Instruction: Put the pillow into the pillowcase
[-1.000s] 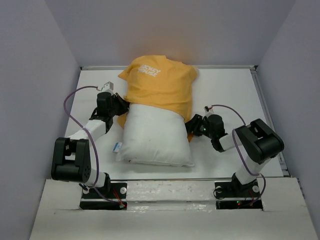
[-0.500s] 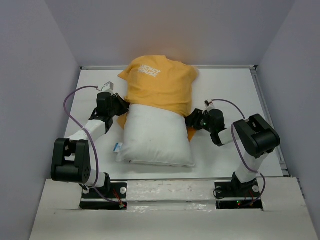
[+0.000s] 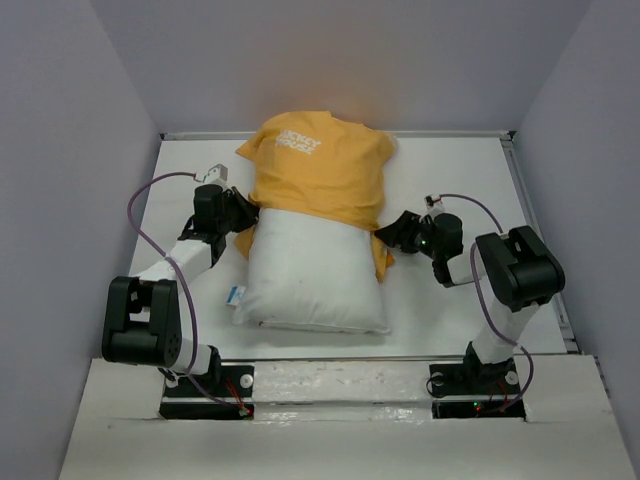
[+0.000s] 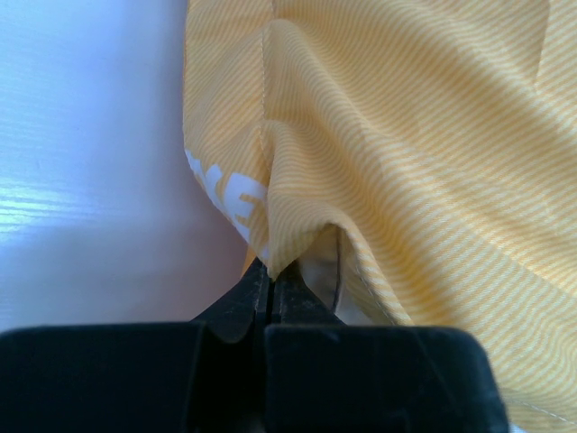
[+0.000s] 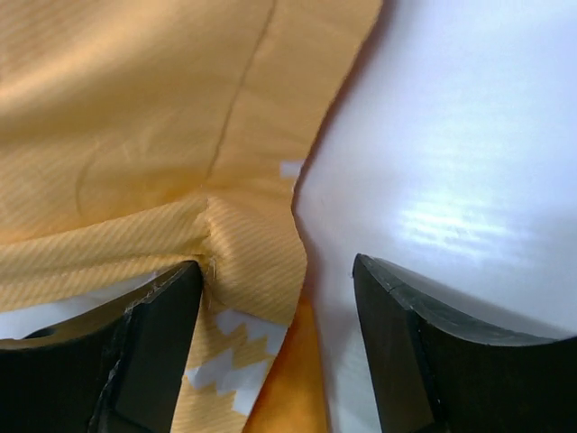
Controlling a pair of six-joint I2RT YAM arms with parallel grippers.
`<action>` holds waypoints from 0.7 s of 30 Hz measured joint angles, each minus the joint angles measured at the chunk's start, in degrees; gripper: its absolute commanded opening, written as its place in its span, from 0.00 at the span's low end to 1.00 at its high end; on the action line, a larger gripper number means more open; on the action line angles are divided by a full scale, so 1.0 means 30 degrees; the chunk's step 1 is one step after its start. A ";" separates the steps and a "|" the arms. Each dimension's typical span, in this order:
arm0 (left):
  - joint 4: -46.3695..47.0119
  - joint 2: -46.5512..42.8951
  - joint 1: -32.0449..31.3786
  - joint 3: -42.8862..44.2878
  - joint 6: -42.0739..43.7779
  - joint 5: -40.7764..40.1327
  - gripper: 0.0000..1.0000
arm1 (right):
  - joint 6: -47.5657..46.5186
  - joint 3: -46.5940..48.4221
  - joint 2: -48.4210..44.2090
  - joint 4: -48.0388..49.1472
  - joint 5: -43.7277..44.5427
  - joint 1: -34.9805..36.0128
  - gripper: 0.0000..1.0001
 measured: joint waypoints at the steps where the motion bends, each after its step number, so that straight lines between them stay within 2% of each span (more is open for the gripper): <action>1: 0.0007 0.0000 -0.0007 0.0000 0.0000 0.0000 0.00 | -0.0007 0.0474 0.0685 0.0503 -0.0801 -0.0313 0.72; 5: 0.0000 0.0000 -0.0022 0.0000 -0.0007 -0.0015 0.00 | 0.1166 0.2368 0.4167 0.3796 -0.4758 -0.0517 0.65; 10: -0.0066 0.0000 -0.0022 0.0000 0.0044 -0.0102 0.00 | 0.5646 0.3490 0.7278 0.8211 -0.8327 -0.0568 0.62; 15: -0.0168 0.0000 -0.0022 0.0000 0.0109 -0.0168 0.00 | 0.7264 0.2025 0.6652 0.8612 -0.8867 -0.0525 0.57; 16: -0.0168 0.0000 -0.0029 0.0000 0.0109 -0.0175 0.00 | 0.7337 0.1559 0.6309 0.8531 -0.8888 -0.0510 0.44; 18: -0.0168 0.0000 -0.0102 0.0000 0.0102 -0.0197 0.00 | 0.7147 0.0758 0.5501 0.8211 -0.8684 -0.0495 0.28; 19: -0.0168 -0.0015 -0.0153 0.0000 0.0109 -0.0204 0.00 | 0.6819 0.0517 0.5027 0.7970 -0.8480 -0.0495 0.22; 21: -0.0168 -0.0109 -0.0219 -0.0022 0.0102 -0.0233 0.00 | 0.6193 0.0335 0.4073 0.7613 -0.8080 -0.0481 0.21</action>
